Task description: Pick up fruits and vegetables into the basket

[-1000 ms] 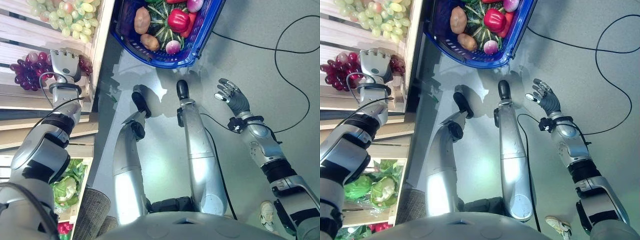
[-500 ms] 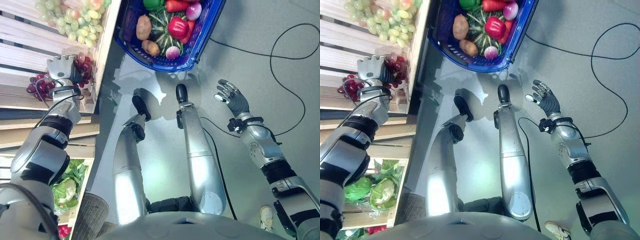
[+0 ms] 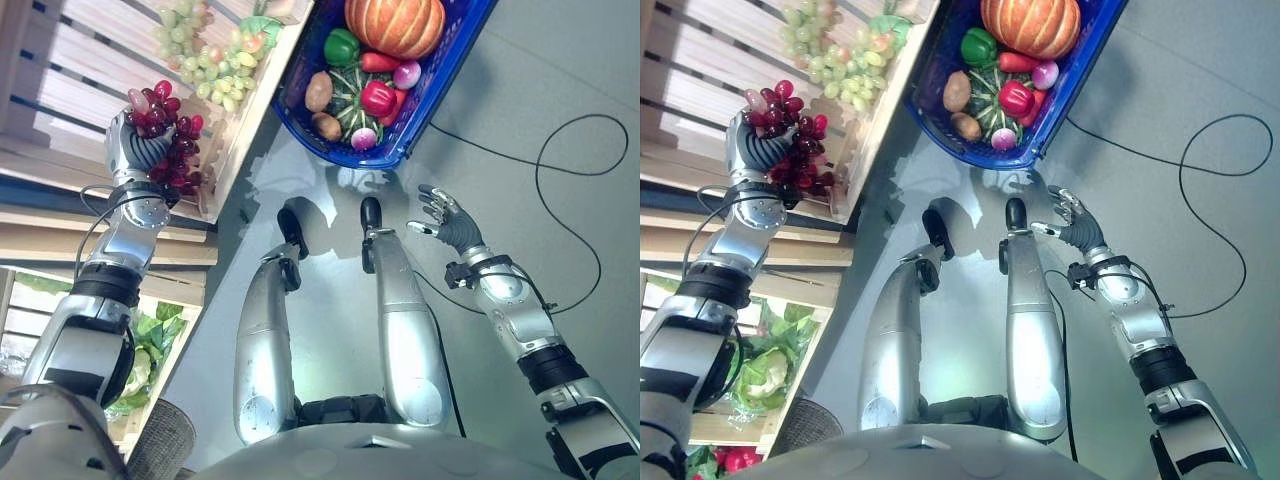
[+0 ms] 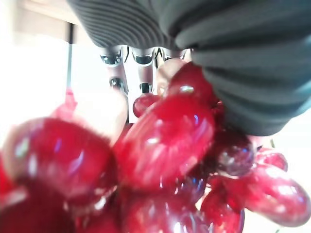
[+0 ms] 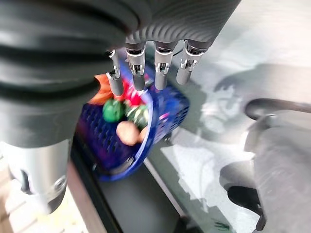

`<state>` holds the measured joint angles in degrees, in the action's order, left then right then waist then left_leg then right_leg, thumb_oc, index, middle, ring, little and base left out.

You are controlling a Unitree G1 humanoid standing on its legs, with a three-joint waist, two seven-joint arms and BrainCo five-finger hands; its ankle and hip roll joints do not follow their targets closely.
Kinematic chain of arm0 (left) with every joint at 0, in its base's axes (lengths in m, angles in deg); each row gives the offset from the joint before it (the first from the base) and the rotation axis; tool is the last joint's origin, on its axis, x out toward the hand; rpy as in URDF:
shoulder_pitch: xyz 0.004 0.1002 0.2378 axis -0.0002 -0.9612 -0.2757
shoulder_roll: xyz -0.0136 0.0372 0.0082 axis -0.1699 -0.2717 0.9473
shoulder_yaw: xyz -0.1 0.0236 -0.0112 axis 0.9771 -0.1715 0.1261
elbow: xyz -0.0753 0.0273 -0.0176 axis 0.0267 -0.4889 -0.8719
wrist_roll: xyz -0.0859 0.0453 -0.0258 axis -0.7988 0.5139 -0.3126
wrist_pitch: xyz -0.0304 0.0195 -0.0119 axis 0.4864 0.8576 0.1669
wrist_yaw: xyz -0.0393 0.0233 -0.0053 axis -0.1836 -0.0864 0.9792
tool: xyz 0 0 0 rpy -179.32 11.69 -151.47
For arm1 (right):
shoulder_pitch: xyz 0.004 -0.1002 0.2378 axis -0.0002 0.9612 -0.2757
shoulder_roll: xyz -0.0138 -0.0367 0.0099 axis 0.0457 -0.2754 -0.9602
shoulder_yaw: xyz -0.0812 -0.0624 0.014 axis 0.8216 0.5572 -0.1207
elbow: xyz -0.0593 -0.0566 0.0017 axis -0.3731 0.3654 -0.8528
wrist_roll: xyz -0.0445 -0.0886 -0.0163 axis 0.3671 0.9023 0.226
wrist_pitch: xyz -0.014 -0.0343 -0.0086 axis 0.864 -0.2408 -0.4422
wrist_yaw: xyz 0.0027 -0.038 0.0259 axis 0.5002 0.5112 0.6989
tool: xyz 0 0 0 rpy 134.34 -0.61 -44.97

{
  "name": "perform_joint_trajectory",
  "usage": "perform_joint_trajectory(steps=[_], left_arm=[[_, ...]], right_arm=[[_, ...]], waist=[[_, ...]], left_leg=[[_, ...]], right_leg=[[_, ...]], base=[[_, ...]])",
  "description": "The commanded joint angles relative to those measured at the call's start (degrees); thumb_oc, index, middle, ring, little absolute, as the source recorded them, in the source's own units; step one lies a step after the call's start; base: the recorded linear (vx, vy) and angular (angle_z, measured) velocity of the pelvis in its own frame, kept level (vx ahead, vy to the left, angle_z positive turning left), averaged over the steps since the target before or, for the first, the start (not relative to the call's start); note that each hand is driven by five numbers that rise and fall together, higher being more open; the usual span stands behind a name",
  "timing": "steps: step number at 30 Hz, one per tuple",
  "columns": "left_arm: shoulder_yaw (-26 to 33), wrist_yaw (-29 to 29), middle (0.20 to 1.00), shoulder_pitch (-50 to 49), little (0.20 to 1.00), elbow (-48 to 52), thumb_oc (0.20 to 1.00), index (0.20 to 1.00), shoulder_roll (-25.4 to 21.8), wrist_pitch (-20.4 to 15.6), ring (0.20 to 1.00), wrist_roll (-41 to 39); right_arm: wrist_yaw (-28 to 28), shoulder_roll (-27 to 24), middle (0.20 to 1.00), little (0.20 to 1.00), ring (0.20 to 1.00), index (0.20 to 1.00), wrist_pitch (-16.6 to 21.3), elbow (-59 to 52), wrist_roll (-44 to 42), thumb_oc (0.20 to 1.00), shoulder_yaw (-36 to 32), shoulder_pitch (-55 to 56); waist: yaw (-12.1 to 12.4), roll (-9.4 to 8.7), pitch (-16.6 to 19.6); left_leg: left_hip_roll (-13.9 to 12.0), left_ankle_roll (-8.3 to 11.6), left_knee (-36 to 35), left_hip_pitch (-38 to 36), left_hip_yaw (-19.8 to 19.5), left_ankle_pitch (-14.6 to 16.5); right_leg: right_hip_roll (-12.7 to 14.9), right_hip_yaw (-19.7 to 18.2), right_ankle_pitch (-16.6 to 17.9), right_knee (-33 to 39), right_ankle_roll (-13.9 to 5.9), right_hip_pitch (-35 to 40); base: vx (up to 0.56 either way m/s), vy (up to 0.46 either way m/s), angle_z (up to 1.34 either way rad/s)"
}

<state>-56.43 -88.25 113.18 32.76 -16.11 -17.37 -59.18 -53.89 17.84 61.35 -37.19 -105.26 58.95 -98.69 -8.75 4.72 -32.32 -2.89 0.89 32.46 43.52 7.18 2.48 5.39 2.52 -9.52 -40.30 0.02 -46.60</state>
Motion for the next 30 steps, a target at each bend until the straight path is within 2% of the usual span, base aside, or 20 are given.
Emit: perform_joint_trajectory(steps=[1, 7, 9, 12, 19, 23, 30], left_arm=[[5.4, 0.9, 0.2, -2.2, 0.2, 5.3, 0.2, 0.2, -1.9, -6.4, 0.2, -4.8], [7.5, 5.0, 0.2, -4.6, 0.2, 11.6, 0.2, 0.2, -0.9, -9.9, 0.2, -9.7], [8.1, 8.9, 0.2, -5.7, 0.2, 15.6, 0.2, 0.2, 0.4, -11.4, 0.2, -12.9], [8.2, 11.4, 0.2, -6.5, 0.2, 19.1, 0.2, 0.2, 1.8, -11.8, 0.2, -14.6], [7.5, 17.0, 0.2, -7.6, 0.2, 27.6, 0.2, 0.2, 4.0, -11.1, 0.2, -16.2], [7.1, 20.0, 0.2, -7.2, 0.2, 29.3, 0.2, 0.2, 4.3, -11.5, 0.2, -18.4], [4.8, 25.4, 0.2, -4.6, 0.2, 33.2, 0.2, 0.2, 6.8, -9.6, 0.2, -23.3]], right_arm=[[-0.1, 0.2, 1.0, 1.0, 1.0, 1.0, -0.4, -6.7, 5.0, 1.0, 0.8, 0.1], [1.4, -1.4, 1.0, 1.0, 1.0, 1.0, -2.3, -9.4, 10.6, 1.0, 0.8, -2.1], [1.4, -1.3, 1.0, 1.0, 1.0, 1.0, -4.2, -11.2, 11.9, 1.0, 0.9, -4.4], [2.2, -0.9, 1.0, 1.0, 1.0, 1.0, -5.2, -12.5, 14.8, 1.0, 1.2, -6.3], [5.4, -0.1, 1.0, 1.0, 1.0, 1.0, -11.8, -14.1, 20.4, 1.0, 3.5, -11.6], [5.1, 1.0, 1.0, 1.0, 1.0, 1.0, -14.5, -14.0, 21.2, 1.0, 4.7, -13.8], [4.4, 4.3, 1.0, 1.0, 1.0, 1.0, -18.7, -12.7, 22.6, 1.0, 9.1, -19.6]], waist=[[1.9, -2.8, 2.5], [2.8, -3.09, 2.5], [3.2, -3.11, 2.5], [3.7, -3.04, 2.5], [4.9, -2.76, 2.5], [5.3, -2.72, 2.5], [6.4, -2.63, 2.5]], left_leg=[[5.3, -2.13, -1.9, -4.4, 1.6, 3.5], [5.6, -2.49, -2.5, -7.7, 0.9, 3.8], [5.6, -2.64, -2.8, -9.8, 0.5, 4.1], [5.8, -2.81, -3.4, -11.5, 0.3, 4.1], [6.3, -3.06, -4.6, -16.1, -0.2, 4.2], [6.5, -3.08, -4.7, -17.6, -0.5, 4.3], [6.8, -3.13, -5.1, -20.2, -0.9, 4.3]], right_leg=[[-2.8, 0.4, 5.4, 5.9, -2.58, 2.4], [-2.8, 0.8, 5.1, 6.6, -2.62, 5.8], [-2.7, 0.9, 4.9, 7.0, -2.64, 8.0], [-2.4, 1.1, 4.8, 7.6, -2.69, 9.7], [-1.5, 1.9, 4.3, 9.1, -2.4, 14.9], [-1.1, 2.2, 4.2, 9.7, -2.26, 16.6], [-0.3, 3.0, 4.0, 10.5, -1.73, 19.9]], base=[[-0.06, -0.054, 0.07], [0.0, -0.031, 0.12], [0.01, -0.012, 0.03], [0.0, -0.002, 0.01], [0.0, -0.003, 0.0], [0.0, 0.0, 0.0], [0.02, -0.02, 0.04]])
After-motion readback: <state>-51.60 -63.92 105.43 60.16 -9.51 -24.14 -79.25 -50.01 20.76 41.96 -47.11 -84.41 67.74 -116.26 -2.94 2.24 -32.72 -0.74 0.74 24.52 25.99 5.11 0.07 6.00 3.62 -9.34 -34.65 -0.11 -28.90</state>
